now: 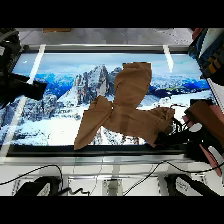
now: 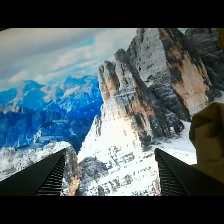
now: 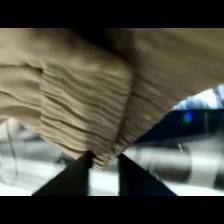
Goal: Fold the clothes and pants, and hang the long-sleeved shirts on hangers.
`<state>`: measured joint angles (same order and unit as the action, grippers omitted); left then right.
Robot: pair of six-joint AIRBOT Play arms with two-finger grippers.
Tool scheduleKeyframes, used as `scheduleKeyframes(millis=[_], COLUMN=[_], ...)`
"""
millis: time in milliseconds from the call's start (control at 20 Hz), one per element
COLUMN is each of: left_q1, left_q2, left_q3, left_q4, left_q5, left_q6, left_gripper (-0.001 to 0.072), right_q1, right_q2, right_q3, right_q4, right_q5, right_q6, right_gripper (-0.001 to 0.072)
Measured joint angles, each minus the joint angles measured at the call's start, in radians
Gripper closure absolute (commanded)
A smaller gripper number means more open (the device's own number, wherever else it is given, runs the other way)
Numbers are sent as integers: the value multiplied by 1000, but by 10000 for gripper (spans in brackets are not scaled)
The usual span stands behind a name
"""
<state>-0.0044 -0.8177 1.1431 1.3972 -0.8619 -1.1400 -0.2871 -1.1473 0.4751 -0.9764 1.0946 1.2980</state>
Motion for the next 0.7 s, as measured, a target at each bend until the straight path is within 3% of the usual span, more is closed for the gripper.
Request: scheduleKeyframes(millis=[400, 450, 550, 600, 700], left_q1=[14, 16, 17, 18, 18], left_q2=[-129, -152, -199, -220, -246], left_q3=[-45, -52, -69, -82, -118], left_q4=[5, 1, -34, -58, -97], left_q5=[-43, -58, -88, -103, -120], left_q6=[-192, -203, -222, -229, -241], left_gripper=[136, 136, 136, 135, 135], right_q1=[0, 0, 0, 0, 0], right_q2=[20, 25, 31, 34, 36], right_q3=[2, 2, 2, 2, 2], right_q4=[329, 344, 349, 343, 305], right_q5=[-17, -26, -52, -69, -94], right_q6=[-255, -273, -285, -274, -216], right_gripper=[529, 481, 268, 226, 226])
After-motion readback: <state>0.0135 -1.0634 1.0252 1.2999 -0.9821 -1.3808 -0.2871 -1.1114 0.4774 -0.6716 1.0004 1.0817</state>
